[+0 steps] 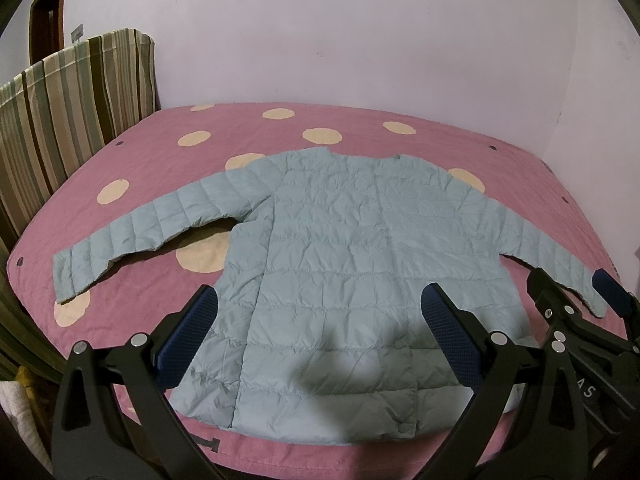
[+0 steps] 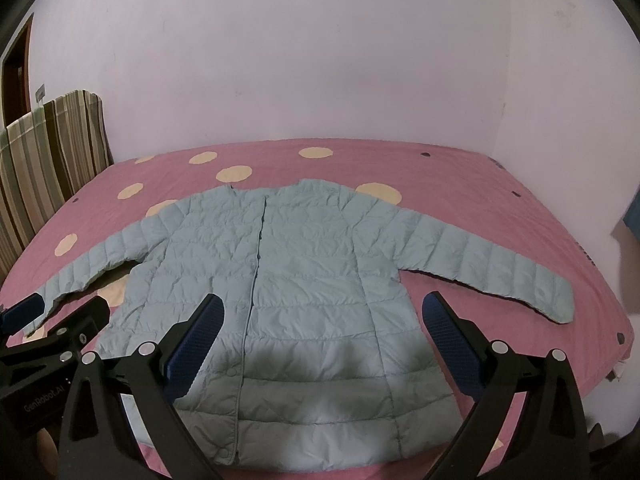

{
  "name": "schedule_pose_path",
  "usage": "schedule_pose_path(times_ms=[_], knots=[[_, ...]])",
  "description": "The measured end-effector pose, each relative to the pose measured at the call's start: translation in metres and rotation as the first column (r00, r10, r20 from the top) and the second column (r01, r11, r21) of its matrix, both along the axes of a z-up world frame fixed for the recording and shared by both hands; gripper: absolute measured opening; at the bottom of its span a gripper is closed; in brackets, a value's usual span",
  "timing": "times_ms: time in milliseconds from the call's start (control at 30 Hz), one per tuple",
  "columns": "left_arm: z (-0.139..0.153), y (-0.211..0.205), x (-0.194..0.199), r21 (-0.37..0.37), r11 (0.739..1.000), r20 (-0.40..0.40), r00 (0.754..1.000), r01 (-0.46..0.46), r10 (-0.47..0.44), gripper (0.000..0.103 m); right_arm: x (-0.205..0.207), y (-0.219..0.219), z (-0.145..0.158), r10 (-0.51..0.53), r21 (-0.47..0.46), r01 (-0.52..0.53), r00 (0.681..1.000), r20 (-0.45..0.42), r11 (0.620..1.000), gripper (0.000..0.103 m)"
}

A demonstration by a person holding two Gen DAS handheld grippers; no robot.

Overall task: Fold large clothes
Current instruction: 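Move the right tool to the jacket hem and close on it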

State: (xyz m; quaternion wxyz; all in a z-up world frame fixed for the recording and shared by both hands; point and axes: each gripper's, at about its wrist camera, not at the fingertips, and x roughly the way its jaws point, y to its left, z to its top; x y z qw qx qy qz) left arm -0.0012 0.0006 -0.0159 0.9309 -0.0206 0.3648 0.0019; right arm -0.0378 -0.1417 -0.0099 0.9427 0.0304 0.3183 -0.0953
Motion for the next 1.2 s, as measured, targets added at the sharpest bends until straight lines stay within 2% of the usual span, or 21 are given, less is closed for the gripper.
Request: schedule_pose_path(times_ms=[167, 333, 467, 567, 600, 667, 767, 833, 933, 1033, 1100, 1200], knots=[[-0.016, 0.015, 0.015, 0.005, 0.999, -0.023, 0.999, -0.041, 0.041, 0.101, 0.008, -0.010, -0.014, -0.004, 0.053, 0.006, 1.000, -0.023, 0.999, 0.099], [-0.043, 0.059, 0.041, 0.050, 0.980, -0.057, 0.979, -0.192, 0.195, 0.101, 0.015, -0.044, -0.029, -0.084, 0.098, 0.085, 0.996, -0.017, 0.992, 0.099], [-0.070, 0.112, 0.062, 0.112, 0.925, -0.075, 0.926, -0.362, 0.371, 0.101, 0.019, -0.090, -0.043, -0.203, 0.145, 0.200, 0.979, 0.006, 0.969, 0.099], [-0.091, 0.158, 0.076, 0.159, 0.863, -0.084, 0.864, -0.480, 0.496, 0.101, 0.023, -0.129, -0.054, -0.264, 0.175, 0.266, 0.964, -0.035, 0.948, 0.099], [-0.100, 0.175, 0.080, 0.178, 0.834, -0.085, 0.836, -0.523, 0.542, 0.101, 0.025, -0.143, -0.058, -0.293, 0.175, 0.297, 0.955, -0.047, 0.939, 0.099], [-0.110, 0.197, 0.087, 0.206, 0.797, -0.087, 0.800, -0.568, 0.593, 0.101, 0.029, -0.168, -0.064, -0.353, 0.168, 0.359, 0.933, -0.065, 0.918, 0.099], [-0.126, 0.228, 0.094, 0.251, 0.738, -0.096, 0.742, -0.626, 0.663, 0.101, 0.024, -0.207, -0.075, -0.433, 0.203, 0.441, 0.897, -0.087, 0.874, 0.098], [-0.135, 0.240, 0.096, 0.275, 0.715, -0.106, 0.719, -0.643, 0.687, 0.101, 0.018, -0.230, -0.083, -0.480, 0.234, 0.491, 0.871, -0.106, 0.839, 0.095], [-0.145, 0.253, 0.096, 0.304, 0.685, -0.119, 0.687, -0.662, 0.717, 0.101, 0.009, -0.262, -0.094, -0.536, 0.267, 0.552, 0.833, -0.135, 0.790, 0.071], [-0.155, 0.262, 0.098, 0.311, 0.668, -0.136, 0.664, -0.676, 0.735, 0.101, -0.001, -0.288, -0.106, -0.566, 0.342, 0.586, 0.807, -0.169, 0.734, 0.070], [-0.158, 0.264, 0.097, 0.307, 0.668, -0.142, 0.661, -0.678, 0.737, 0.101, -0.012, -0.308, -0.115, -0.589, 0.412, 0.607, 0.786, -0.188, 0.679, 0.070], [-0.158, 0.262, 0.100, 0.332, 0.663, -0.139, 0.660, -0.671, 0.738, 0.101, -0.015, -0.323, -0.127, -0.613, 0.461, 0.630, 0.762, -0.210, 0.625, 0.070]])
